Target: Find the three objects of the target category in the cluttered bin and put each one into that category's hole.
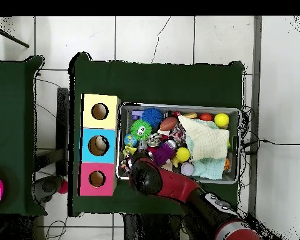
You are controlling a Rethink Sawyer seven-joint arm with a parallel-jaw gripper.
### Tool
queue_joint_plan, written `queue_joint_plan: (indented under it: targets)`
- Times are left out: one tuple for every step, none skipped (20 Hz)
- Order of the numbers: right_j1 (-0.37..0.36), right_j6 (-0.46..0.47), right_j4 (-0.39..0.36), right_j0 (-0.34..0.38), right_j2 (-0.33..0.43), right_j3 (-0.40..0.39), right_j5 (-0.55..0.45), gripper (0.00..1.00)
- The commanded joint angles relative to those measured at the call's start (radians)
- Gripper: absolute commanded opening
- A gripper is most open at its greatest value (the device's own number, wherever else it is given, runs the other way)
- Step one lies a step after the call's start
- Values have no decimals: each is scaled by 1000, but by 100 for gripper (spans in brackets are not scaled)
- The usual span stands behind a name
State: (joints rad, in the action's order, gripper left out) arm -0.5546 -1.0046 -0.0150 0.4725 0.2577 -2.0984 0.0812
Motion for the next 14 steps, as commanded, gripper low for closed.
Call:
queue_joint_plan:
  targets:
    - [39,-153,-25,6,-23,145,-25,100]
    - [38,-153,-25,5,-25,147,-27,100]
    - [39,-154,-25,7,-25,148,-29,100]
    - [42,-149,-30,6,-27,153,-29,100]
    - [46,-144,-34,5,-29,158,-30,100]
    - [49,-145,-34,4,-31,161,-27,100]
    - [54,-141,-36,-2,-37,169,-26,100]
    - [59,-142,-36,-6,-45,176,-20,100]
    - [64,-143,-36,-10,-52,182,-14,100]
    - [69,-145,-36,-8,-51,184,-11,100]
    - [75,-143,-39,-6,-48,188,-11,100]
    - [79,-141,-42,-6,-49,192,-10,100]
    - [88,-140,-43,-8,-52,198,-8,100]
    - [92,-140,-43,-15,-61,204,-6,100]
